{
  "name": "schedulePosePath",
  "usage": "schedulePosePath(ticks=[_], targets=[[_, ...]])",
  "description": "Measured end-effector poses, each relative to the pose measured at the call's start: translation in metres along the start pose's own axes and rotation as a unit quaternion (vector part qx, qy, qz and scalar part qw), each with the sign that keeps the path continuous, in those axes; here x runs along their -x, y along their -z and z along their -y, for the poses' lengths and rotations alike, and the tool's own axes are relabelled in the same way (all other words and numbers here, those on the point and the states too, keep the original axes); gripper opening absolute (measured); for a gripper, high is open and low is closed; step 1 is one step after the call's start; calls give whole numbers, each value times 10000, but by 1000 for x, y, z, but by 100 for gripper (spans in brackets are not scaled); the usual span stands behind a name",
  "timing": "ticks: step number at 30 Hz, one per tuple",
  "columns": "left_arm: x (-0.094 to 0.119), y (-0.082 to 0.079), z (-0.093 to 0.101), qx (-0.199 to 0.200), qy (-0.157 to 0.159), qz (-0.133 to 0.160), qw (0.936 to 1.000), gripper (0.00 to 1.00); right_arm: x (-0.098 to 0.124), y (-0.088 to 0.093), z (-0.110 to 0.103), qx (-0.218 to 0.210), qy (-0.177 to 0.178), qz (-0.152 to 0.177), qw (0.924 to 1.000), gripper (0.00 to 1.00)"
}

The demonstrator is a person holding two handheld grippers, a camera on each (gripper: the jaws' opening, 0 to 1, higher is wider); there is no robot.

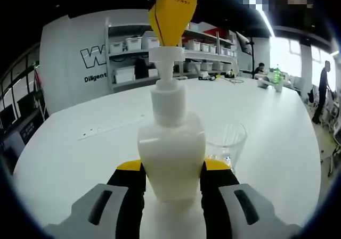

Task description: Hold the bottle steady, press the pump all the way down and release, and repeat the specified number of times to dispense into the cup

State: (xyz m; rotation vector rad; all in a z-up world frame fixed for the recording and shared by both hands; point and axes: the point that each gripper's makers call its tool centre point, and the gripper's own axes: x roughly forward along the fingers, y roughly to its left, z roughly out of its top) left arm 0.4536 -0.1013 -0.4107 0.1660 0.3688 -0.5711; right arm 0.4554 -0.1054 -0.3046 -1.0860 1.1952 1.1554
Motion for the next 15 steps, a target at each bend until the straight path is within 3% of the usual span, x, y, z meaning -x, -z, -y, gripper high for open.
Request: schedulePosePath(ticks=[15], targets=[[0, 1, 0, 5, 2, -22, 10000, 39, -1, 1, 0, -61, 7, -25, 10000, 0]])
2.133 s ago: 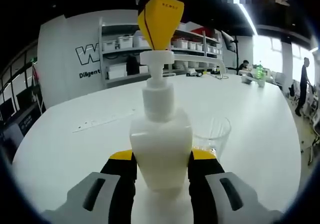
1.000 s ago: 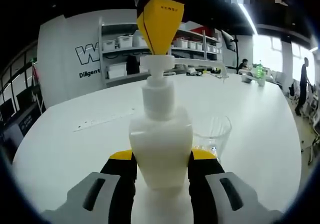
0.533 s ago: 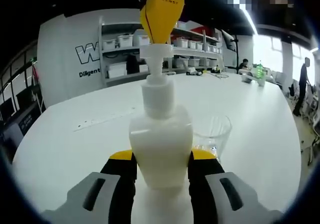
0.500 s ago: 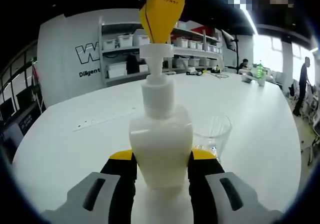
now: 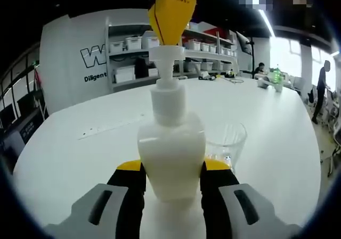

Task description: Hold the bottle steady, press the pump all the way down and release, and repeat the specified number of times to dispense into the cup

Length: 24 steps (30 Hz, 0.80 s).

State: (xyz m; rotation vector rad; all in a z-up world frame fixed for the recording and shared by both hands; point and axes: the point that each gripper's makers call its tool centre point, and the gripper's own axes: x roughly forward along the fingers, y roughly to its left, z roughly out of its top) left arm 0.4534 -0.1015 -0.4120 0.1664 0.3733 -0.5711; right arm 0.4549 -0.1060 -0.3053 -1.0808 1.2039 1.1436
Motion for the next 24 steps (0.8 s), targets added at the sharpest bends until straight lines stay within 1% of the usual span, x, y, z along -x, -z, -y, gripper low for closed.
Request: schedulePosePath(ticks=[1, 3, 4, 6, 11, 12, 16, 18, 21, 24], targets=[[0, 0, 0, 18, 2, 6, 10000, 38, 0, 1, 1, -125, 27, -8, 9999, 0], [0, 0, 0, 10, 3, 1, 10000, 38, 0, 0, 1, -40, 3, -16, 10000, 0], [0, 0, 0, 1, 3, 4, 10000, 38, -1, 1, 2, -146, 1, -25, 9999, 0], [0, 0, 0, 6, -1, -2, 10000, 38, -1, 1, 0, -67, 7, -32, 10000, 0], [0, 0, 0, 3, -3, 0, 10000, 38, -2, 1, 1, -169, -69, -47, 9998, 0], [0, 0, 0, -6, -1, -2, 10000, 38, -2, 1, 0, -79, -73, -61, 9999, 0], [0, 1, 0, -9, 6, -3, 10000, 38, -2, 0, 2, -203, -72, -109, 9997, 0], [0, 1, 0, -11, 7, -5, 10000, 38, -3, 0, 0, -142, -60, -109, 9998, 0], [-1, 1, 0, -17, 1, -15, 10000, 39, -3, 1, 0, -208, -67, -121, 9997, 0], [-1, 1, 1, -22, 8, -11, 10000, 39, -3, 1, -1, -152, -60, -144, 9998, 0]])
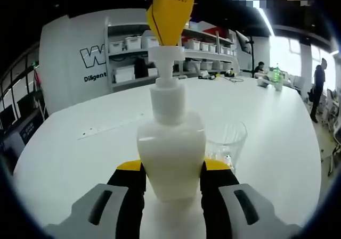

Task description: Hold the bottle steady, press the pump all the way down and release, and repeat the specified number of times to dispense into the cup

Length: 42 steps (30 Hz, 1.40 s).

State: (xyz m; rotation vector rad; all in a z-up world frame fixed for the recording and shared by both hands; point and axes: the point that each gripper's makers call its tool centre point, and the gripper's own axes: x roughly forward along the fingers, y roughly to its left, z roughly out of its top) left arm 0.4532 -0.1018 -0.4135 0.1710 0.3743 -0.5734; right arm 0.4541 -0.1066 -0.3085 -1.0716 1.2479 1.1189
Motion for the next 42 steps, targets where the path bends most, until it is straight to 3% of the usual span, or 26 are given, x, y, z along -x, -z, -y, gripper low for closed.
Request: schedulePosePath(ticks=[8, 13, 14, 16, 23, 27, 29, 30, 31, 32, 33, 34, 36, 37, 39, 40, 41, 42], targets=[[0, 1, 0, -10, 8, -11, 10000, 39, -3, 0, 0, -103, -38, 28, 9999, 0], [-1, 1, 0, -14, 15, -24, 10000, 39, -7, 0, -2, 46, -39, -64, 10000, 0], [-1, 1, 0, -8, 12, -15, 10000, 39, -7, -1, 0, -183, -72, -11, 9998, 0], [-1, 2, 0, -22, 20, -24, 10000, 39, -7, 0, -2, 26, -49, -45, 10000, 0], [-1, 2, 0, -22, 15, -25, 10000, 39, -7, 0, 1, -140, -87, 50, 9999, 0], [-2, 2, 0, -14, 10, -36, 10000, 39, -6, 0, 0, 18, 9, -3, 10000, 0], [-2, 2, 0, -19, 17, -36, 10000, 39, -6, -1, 1, -525, -64, 145, 9985, 0], [-1, 2, 0, -19, 14, -39, 10000, 39, -2, 0, 2, 80, -6, 142, 9999, 0], [-1, 2, 0, -58, 19, -48, 10000, 39, -4, 3, 1, 100, -37, 137, 9999, 0], [-1, 2, 0, -35, 18, -52, 10000, 39, -4, 1, 2, -336, 33, 240, 9991, 0], [-1, 2, 0, -18, 21, -51, 10000, 39, -4, 1, 0, -391, 36, 243, 9989, 0], [-2, 3, -1, -42, 20, -47, 10000, 39, -2, 0, 0, 137, -27, 291, 9995, 0], [-2, 3, 0, -15, 28, -61, 10000, 39, -1, 0, 1, -127, 3, 292, 9995, 0], [-2, 3, 0, -47, 17, -65, 10000, 39, 1, 0, 0, 58, 1, 326, 9995, 0], [-1, 3, 0, -37, 23, -60, 10000, 39, 1, 0, -1, -37, 64, 297, 9995, 0], [-1, 3, 0, -28, 21, -64, 10000, 39, 1, 0, 0, 262, 84, 290, 9992, 0], [-1, 3, 0, -17, 23, -70, 10000, 39, 1, 0, 1, 34, 115, 280, 9995, 0], [-1, 3, 0, -29, 19, -70, 10000, 39, 1, -1, 0, 82, 115, 297, 9995, 0]])
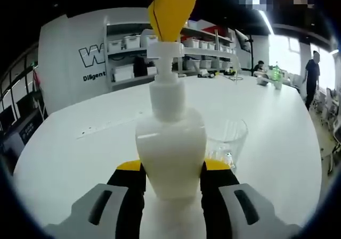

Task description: Hold the bottle steady, press the pump all the way down and release, and repeat the specified number of times to dispense into the cup

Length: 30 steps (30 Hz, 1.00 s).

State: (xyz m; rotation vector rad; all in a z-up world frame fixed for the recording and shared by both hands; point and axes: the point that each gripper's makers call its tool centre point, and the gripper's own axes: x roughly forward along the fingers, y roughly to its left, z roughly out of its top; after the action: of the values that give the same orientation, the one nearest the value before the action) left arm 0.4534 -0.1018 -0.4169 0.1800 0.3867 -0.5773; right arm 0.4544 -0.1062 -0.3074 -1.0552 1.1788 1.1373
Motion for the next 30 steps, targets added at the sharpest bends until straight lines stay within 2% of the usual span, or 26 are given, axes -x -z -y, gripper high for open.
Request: schedulePosePath(ticks=[1, 4, 5, 7, 8, 10, 14, 18, 19, 23, 24, 25, 26, 28, 29, 30], targets=[[0, 0, 0, 19, 4, 3, 10000, 39, 1, 0, 0, 158, 2, 34, 9999, 0], [0, 1, 0, 15, 3, -3, 10000, 39, 2, 1, 1, 12, -8, 95, 10000, 0], [0, 0, 1, 12, 1, -1, 10000, 39, 2, 2, 2, -188, 8, 89, 9998, 0], [0, 0, 1, 10, -6, -8, 10000, 39, 2, 1, 1, -64, -11, 135, 9999, 0], [0, 0, 1, 22, -8, -8, 10000, 39, 3, 1, 1, -238, -15, 160, 9996, 0], [0, 0, 1, 20, -18, -5, 10000, 39, 3, 0, 2, -179, -19, 217, 9996, 0], [0, 1, 0, 31, -31, -1, 10000, 38, 5, 1, 2, -399, -65, 322, 9987, 0], [0, 1, 0, 15, -32, -4, 10000, 38, 5, 1, 1, -411, -140, 456, 9980, 0], [0, 1, 0, 31, -29, -2, 10000, 38, 5, 0, 2, -540, -138, 488, 9973, 0], [0, 1, 0, 18, -15, -16, 10000, 38, 5, 0, -1, -433, -160, 574, 9973, 0], [0, 2, 0, 21, -17, -17, 10000, 38, 6, -1, -5, -457, -291, 691, 9961, 3], [0, 1, 0, 40, -16, -6, 10000, 38, 6, -2, -9, -714, -391, 745, 9939, 6], [0, 2, 0, 18, -13, -10, 10000, 38, 7, -4, -10, -708, -453, 819, 9931, 8], [0, 2, 0, 25, -17, -16, 10000, 38, 6, -2, -7, -636, -338, 781, 9943, 5], [0, 2, 0, 18, -10, -14, 10000, 38, 6, -1, -7, -460, -273, 839, 9950, 6], [0, 2, 0, 24, -8, -13, 10000, 38, 7, -1, -8, -620, -354, 874, 9936, 8]])
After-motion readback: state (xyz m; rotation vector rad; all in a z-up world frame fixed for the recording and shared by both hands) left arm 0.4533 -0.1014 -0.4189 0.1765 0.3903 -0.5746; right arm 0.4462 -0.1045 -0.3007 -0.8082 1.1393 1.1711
